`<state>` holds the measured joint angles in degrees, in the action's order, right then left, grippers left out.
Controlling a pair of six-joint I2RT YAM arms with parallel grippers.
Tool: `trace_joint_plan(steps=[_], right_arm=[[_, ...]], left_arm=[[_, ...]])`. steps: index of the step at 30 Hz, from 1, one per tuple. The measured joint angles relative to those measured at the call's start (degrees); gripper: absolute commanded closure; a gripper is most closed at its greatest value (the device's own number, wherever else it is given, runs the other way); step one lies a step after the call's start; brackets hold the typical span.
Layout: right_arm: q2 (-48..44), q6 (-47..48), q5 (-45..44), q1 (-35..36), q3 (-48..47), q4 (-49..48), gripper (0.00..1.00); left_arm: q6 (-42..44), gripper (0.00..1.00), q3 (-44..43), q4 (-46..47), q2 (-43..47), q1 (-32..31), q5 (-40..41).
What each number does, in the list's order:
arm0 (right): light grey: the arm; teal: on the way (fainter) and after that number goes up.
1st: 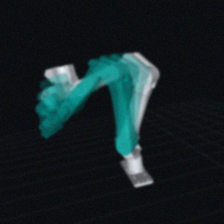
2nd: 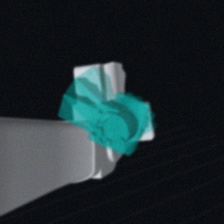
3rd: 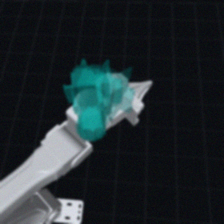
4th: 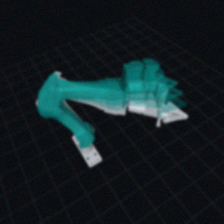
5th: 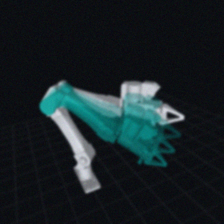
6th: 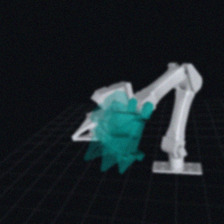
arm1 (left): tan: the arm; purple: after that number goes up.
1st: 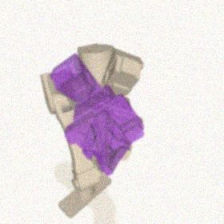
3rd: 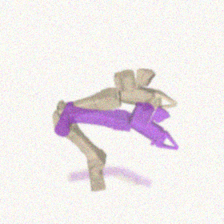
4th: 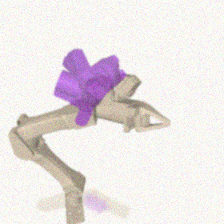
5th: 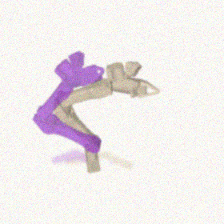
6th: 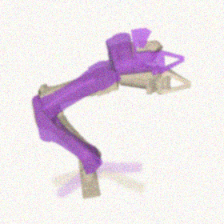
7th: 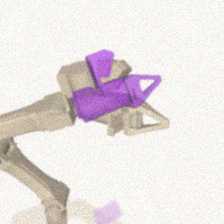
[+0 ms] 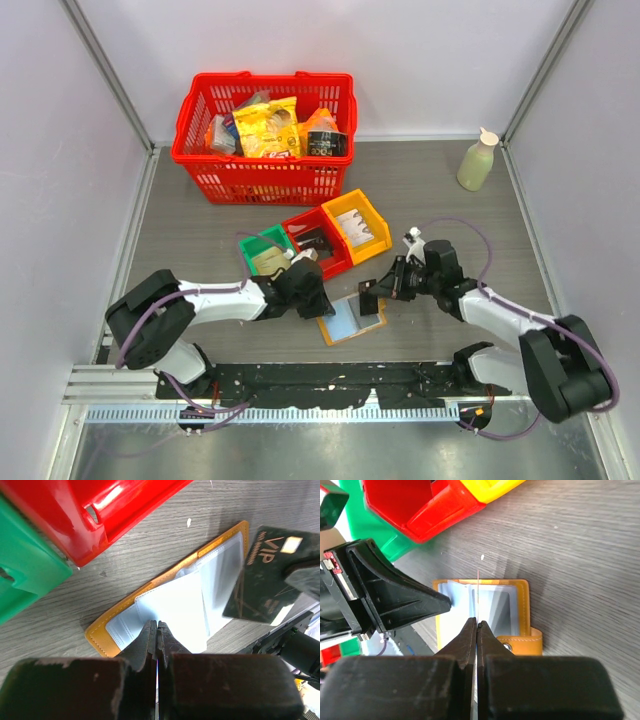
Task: Take the credit cards out of the card holder
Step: Remove the credit card from the card holder, then place the credit card in the storage box.
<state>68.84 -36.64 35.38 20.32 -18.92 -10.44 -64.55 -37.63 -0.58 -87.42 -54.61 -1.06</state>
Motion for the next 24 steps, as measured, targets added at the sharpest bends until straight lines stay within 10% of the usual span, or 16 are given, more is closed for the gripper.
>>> trace_joint_plan(steps=[4,14,24], right_arm=[[-6.6,3.3,-5.5,-0.2,-3.2,11.4,0.99],[-17.1,12.9,-8.2,0.8,-15.7,31.8,0.99],[-18.2,23.9,-8.4,12.8,-26.2,37.9,0.99]], left_arm=[[0.5,0.98,0.2,-0.8,0.8,0.0,0.4],[12.2,0.17,-4.6,-14.4,14.3,0.0,6.2],[41.5,0.09,-23.0,-20.0,22.2,0.4,0.7]])
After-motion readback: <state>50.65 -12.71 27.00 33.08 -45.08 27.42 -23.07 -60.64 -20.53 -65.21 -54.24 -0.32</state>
